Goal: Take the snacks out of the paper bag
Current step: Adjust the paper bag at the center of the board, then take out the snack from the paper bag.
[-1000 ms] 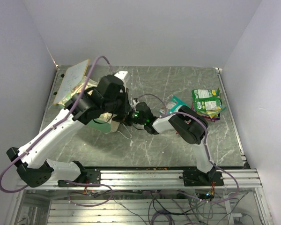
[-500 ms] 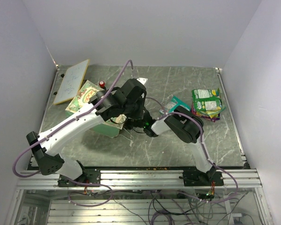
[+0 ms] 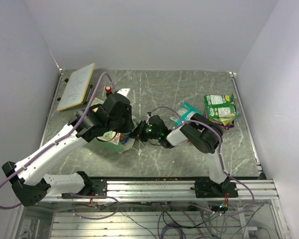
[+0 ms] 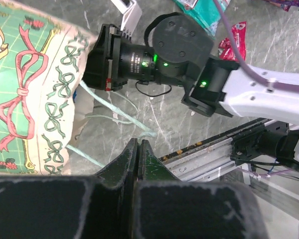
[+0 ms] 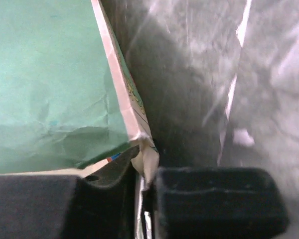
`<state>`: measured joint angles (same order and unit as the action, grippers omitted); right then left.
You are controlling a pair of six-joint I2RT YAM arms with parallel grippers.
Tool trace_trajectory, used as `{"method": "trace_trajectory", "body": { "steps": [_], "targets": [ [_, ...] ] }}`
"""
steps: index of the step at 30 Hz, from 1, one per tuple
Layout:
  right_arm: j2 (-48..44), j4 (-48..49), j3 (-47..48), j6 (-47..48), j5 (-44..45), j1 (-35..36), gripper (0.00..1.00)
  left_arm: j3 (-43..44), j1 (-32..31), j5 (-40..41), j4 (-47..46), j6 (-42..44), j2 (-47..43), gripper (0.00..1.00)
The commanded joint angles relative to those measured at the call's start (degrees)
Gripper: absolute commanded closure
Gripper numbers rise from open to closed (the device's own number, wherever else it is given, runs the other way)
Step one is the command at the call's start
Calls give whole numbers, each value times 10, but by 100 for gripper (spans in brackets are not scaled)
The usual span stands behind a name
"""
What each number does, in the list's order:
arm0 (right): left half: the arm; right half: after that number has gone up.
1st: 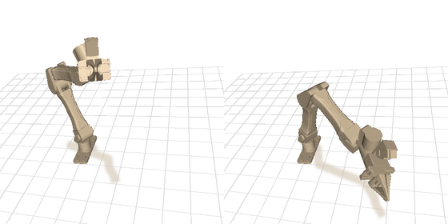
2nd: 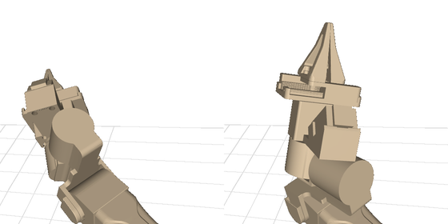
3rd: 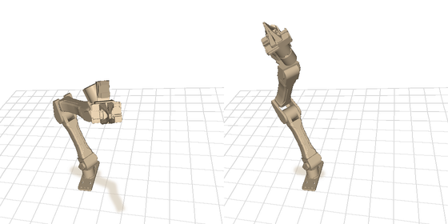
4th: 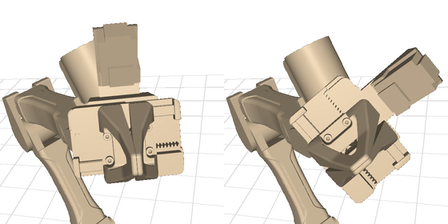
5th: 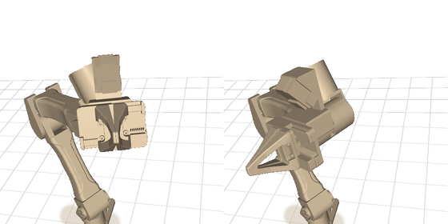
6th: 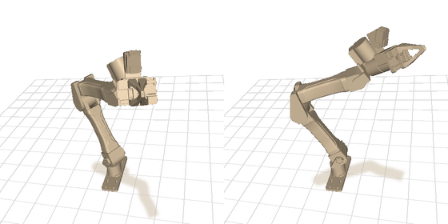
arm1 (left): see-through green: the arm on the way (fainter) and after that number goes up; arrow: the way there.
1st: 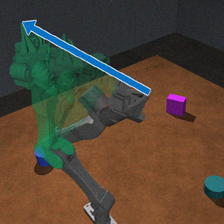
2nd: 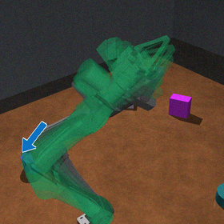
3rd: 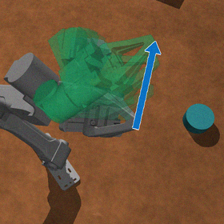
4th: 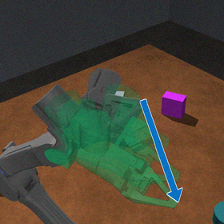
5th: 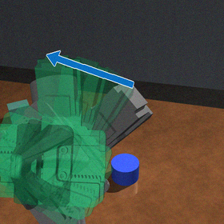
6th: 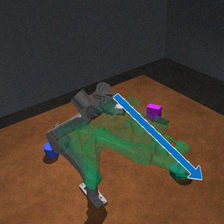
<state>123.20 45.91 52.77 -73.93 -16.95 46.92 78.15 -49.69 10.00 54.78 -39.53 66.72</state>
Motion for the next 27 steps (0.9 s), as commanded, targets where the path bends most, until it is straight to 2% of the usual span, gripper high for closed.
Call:
{"method": "trace_trajectory", "body": {
  "steps": [1, 2, 8, 11, 14, 18, 20, 22, 27],
  "targets": [
    [-68, -71, -36, 75, 21, -6, 83, -34, 3, -3, -34, -39, -17, 93],
    [-101, -92, -45, 94, 26, -7, 76, -44, 3, -1, -36, -46, -25, 93],
    [-222, -240, -94, 275, 64, -10, 55, -89, 10, -6, -50, -75, -74, 93],
    [-292, -263, -139, 357, 78, -10, 51, -93, 11, -12, -57, -81, -84, 93],
    [-366, -224, -193, 442, 42, -7, 50, -88, 11, -12, -56, -85, -89, 93],
    [-431, -106, -256, 554, -45, 6, 47, -67, 12, -13, -48, -81, -83, 93],
    [-429, -53, -267, 626, -66, 26, 47, -59, 12, -12, -42, -82, -81, 93],
    [-419, -26, -257, 681, -48, 54, 46, -58, 12, -9, -43, -89, -85, 93],
    [-346, 80, -217, 740, -15, 84, 44, -55, 12, -5, -34, -101, -97, 93]
  ]
}}
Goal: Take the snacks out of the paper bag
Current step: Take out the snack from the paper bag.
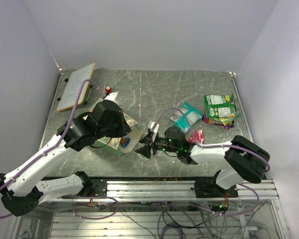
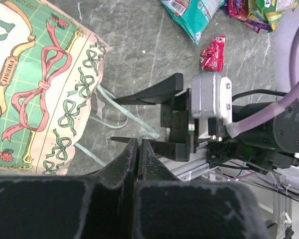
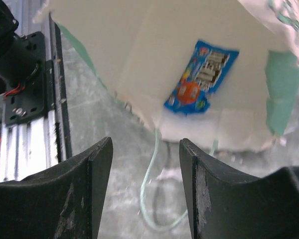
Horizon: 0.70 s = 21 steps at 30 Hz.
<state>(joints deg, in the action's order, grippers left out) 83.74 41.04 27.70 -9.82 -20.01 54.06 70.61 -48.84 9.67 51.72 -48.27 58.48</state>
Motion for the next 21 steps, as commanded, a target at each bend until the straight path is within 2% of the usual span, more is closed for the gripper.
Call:
{"method": "trace_trajectory", "body": {
  "steps": [1, 3, 12, 21],
  "targets": [
    [70, 156, 40, 106, 16, 15, 44, 19, 3, -1, -2, -17, -17, 93],
    [106, 196, 58, 123, 17, 19, 44, 17, 4, 1, 1, -25, -23, 93],
    [233, 222, 150, 146, 39, 31, 44, 34, 4, 12, 31, -42, -25, 93],
    [311, 193, 196, 169, 40, 42, 43, 28, 4, 15, 23, -51, -31, 93]
  ]
}}
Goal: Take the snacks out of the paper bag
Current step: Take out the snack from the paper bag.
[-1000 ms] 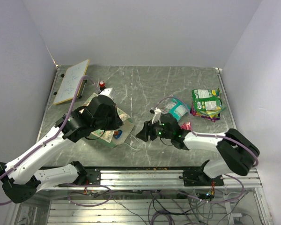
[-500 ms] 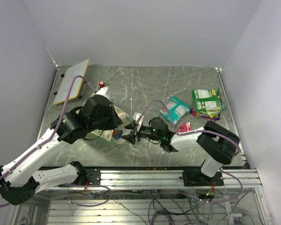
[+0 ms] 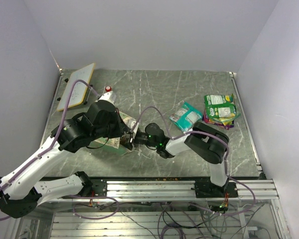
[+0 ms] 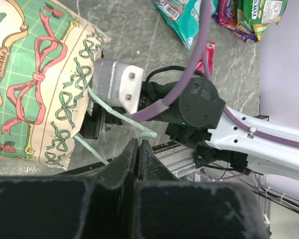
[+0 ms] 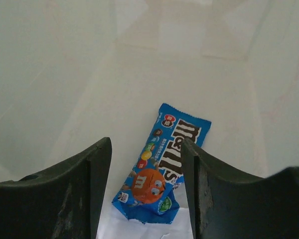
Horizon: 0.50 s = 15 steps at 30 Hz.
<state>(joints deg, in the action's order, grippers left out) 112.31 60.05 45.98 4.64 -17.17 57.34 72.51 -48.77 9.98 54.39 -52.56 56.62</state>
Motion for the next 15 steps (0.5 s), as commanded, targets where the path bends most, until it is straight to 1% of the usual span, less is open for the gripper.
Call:
{"method": "trace_trajectory", "body": {
  "steps": [1, 4, 9, 11, 13, 15],
  "targets": [
    [29, 1, 11, 23, 18, 11, 42, 7, 4, 12, -6, -10, -12, 93],
    [32, -17, 4, 27, 38, 14, 42, 11, 3, 7, -9, -11, -5, 93],
    [59, -48, 3, 60, 71, 14, 41, 23, 4, 14, -9, -1, 4, 93],
    [62, -68, 6, 63, 79, 14, 42, 26, 4, 11, -12, 0, 8, 93],
    [64, -57, -1, 59, 79, 14, 43, 29, 3, 6, -15, 5, 14, 93],
    [68, -59, -1, 55, 75, 15, 48, 27, 4, 8, -18, 10, 16, 93]
  ]
}}
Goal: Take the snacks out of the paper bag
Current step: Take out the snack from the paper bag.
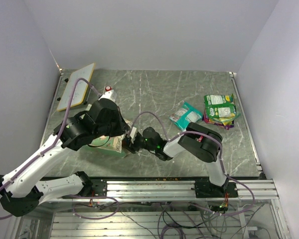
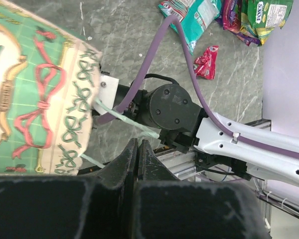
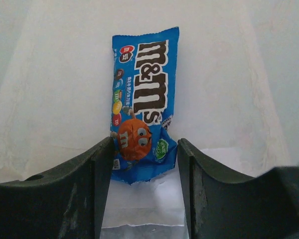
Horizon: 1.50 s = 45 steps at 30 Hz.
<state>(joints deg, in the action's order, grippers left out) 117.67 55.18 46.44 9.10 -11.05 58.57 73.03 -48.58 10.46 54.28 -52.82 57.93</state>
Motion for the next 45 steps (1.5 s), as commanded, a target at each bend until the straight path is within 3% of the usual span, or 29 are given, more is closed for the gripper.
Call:
{"method": "trace_trajectory", "body": {
  "steps": [1, 7, 13, 21, 26, 31, 35, 40, 45],
  "targets": [
    [12, -13, -5, 9, 16, 2, 50, 19, 2, 4, -19, 13, 3, 93],
    [-15, 11, -33, 9, 26, 3, 74, 24, 4, -6, -25, 18, 14, 93],
    [-63, 13, -52, -1, 44, 4, 88, 22, 7, -3, -20, 15, 5, 93],
    [-189, -44, -139, -26, 77, 4, 100, 25, 10, 2, -22, 19, 2, 93],
    [-320, -101, -209, -54, 84, 5, 100, 32, 12, -1, -36, 29, 18, 93],
    [-476, -206, -274, -78, 91, 7, 100, 45, 23, -15, -55, 34, 40, 93],
    [-619, -348, -282, -74, 125, 6, 100, 63, 40, -38, -79, 48, 64, 93],
    [-749, -485, -235, -83, 248, 6, 100, 87, 90, -94, -119, 58, 97, 93],
    [-716, -534, -174, -141, 504, -2, 100, 119, 116, -139, -142, 65, 130, 93]
  ]
}}
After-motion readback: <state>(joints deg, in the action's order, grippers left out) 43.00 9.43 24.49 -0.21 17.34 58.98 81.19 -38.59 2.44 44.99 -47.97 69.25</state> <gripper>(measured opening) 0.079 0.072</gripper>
